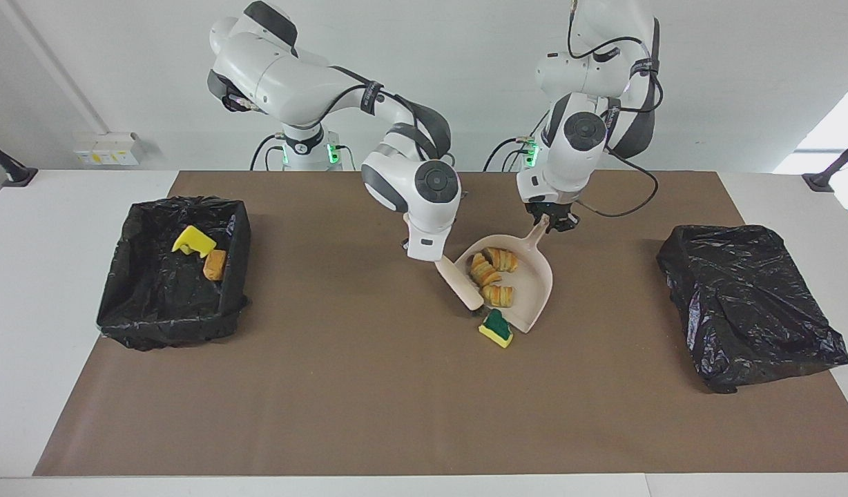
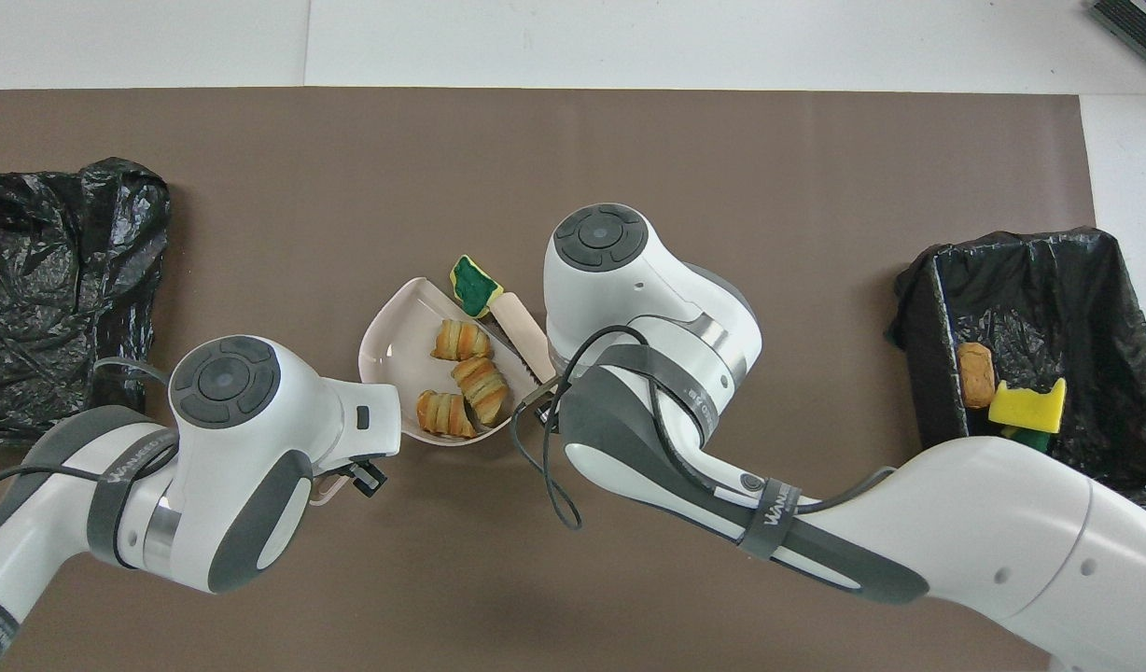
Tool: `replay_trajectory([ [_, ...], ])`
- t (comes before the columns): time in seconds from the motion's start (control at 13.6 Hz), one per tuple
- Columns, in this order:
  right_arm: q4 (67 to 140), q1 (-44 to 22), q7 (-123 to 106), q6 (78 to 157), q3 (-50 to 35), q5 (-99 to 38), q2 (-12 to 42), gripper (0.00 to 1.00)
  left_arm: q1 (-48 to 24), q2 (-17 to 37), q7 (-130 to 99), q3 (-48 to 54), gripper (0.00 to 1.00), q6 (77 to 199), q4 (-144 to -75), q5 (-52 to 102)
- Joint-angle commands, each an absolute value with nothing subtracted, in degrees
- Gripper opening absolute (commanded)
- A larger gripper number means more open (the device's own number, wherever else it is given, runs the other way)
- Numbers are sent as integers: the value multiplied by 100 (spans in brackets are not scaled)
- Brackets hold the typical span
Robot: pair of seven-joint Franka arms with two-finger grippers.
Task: Sweep and dump trash in bin
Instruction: 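Sweep the green sponge into the dustpan with the right gripper's brush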
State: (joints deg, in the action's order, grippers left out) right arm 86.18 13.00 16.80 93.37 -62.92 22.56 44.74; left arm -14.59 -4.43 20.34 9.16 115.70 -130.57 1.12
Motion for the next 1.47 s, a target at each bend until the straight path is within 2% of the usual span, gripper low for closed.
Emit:
replay_trajectory([
  [0.0,8710,1774,1573,9237,-6766,1785,4447,0,-1468,-562,2074,914,0,11278,-13087,185],
  [0.22,8692,1837,1591,9236,-6768,2282,4386,0,-1477,-580,2074,923,0,11101,-13078,185],
  [0.37,8710,1793,1600,9595,-6776,3160,4394,0,-1503,-580,2065,914,0,11101,-13078,185],
  [0.52,8692,1758,1635,9956,-6663,3331,4465,0,-1503,-589,2065,923,0,11101,-13078,185],
  [0.74,8692,1355,1661,10248,-6250,3568,4588,0,-1503,-589,2065,923,0,11101,-13087,185],
  [0.96,8692,1029,1661,10257,-6074,3673,4684,0,-1503,-589,2065,923,0,11109,-13087,185],
  [1.18,8762,950,1617,9951,-6134,3534,4702,0,-1503,-589,2065,932,0,11101,-13087,185],
  [1.4,8868,1001,1093,9571,-6205,2729,4676,0,-1503,-589,2065,932,0,11092,-13087,185],
])
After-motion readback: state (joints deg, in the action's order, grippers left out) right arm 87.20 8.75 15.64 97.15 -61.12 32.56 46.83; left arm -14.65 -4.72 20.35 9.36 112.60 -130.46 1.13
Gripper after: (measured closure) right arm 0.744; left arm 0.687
